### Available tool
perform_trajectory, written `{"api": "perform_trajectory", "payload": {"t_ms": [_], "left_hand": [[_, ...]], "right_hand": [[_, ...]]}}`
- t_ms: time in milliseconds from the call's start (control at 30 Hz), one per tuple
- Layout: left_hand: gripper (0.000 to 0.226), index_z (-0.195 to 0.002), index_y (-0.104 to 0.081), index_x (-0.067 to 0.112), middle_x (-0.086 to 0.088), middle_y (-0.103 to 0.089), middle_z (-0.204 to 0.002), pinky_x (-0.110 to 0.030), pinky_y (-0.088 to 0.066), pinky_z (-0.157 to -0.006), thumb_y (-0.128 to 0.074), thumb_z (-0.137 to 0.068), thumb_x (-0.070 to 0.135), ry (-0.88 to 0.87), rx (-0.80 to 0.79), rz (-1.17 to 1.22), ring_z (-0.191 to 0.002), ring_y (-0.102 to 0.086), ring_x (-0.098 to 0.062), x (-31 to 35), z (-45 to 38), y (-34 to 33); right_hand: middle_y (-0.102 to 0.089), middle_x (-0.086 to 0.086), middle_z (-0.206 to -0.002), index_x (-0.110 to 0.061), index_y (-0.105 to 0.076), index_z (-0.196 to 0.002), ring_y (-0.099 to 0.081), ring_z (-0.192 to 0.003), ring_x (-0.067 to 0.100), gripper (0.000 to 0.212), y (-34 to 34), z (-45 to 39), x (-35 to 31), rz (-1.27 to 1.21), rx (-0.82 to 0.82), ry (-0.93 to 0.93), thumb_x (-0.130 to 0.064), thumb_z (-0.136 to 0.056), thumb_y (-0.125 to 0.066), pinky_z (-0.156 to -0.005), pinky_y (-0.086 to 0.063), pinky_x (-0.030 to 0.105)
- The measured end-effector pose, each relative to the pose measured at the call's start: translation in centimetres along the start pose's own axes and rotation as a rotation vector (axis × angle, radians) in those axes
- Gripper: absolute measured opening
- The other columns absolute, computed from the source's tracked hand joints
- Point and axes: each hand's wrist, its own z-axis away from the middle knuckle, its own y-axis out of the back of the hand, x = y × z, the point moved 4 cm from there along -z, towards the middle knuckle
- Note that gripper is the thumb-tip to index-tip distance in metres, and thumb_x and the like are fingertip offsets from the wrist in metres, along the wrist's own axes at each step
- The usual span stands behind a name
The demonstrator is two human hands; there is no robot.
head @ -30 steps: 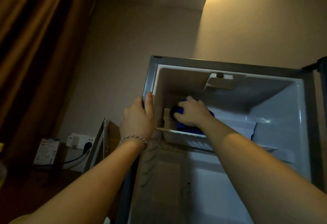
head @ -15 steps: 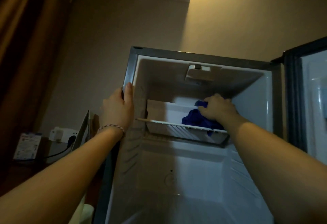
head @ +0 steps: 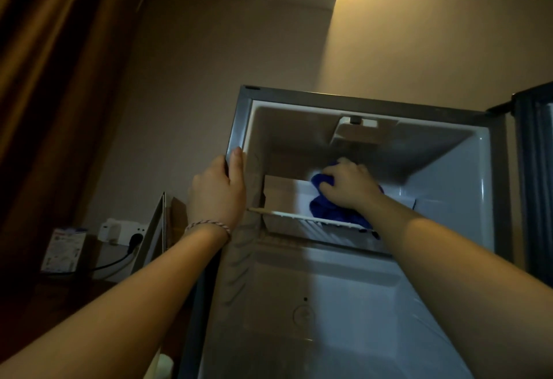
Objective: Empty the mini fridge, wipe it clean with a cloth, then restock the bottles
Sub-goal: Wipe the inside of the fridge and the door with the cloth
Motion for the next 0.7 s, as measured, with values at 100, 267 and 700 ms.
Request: {"api": "perform_trajectory", "payload": {"t_ms": [100,267,700], "left_hand": [[0.048,-0.072,-0.051,0.021,0.002,-0.051,-0.059,-0.024,-0.034,-0.050,-0.030,-0.102,0.050,-0.008,-0.002,0.008,-0.048,-0.046,-0.009,-0.1,-0.1,0.0],[0.044,-0.071,-0.050,0.024,0.005,-0.051,-0.058,-0.018,-0.031,-0.048,-0.031,-0.102,0.050,-0.003,-0.004,-0.006,-0.044,-0.046,-0.003,-0.3,-0.2,-0.2],[0.046,-0.071,-0.052,0.022,0.002,-0.051,-0.059,-0.016,-0.031,-0.047,-0.031,-0.102,0.049,-0.026,0.009,-0.009,-0.047,-0.047,-0.005,-0.4,-0.3,-0.1]], "right_hand": [[-0.048,0.008,-0.122,-0.031,-0.064,-0.121,-0.050,-0.110,0.039,0.030,-0.6,-1.4,-3.5,-0.034,0.010,0.076,-0.038,-0.097,-0.046,-0.100,-0.041,0.049],[-0.042,0.009,-0.132,-0.021,-0.061,-0.125,-0.042,-0.117,0.042,0.029,0.0,-2.4,-6.4,-0.002,0.069,0.147,-0.031,-0.100,-0.050,-0.092,-0.045,0.045],[-0.033,0.008,-0.144,-0.033,-0.052,-0.138,-0.039,-0.118,0.045,0.040,-0.6,-1.3,-4.0,0.106,0.057,0.148,-0.046,-0.104,-0.038,-0.091,-0.044,0.048]]}}
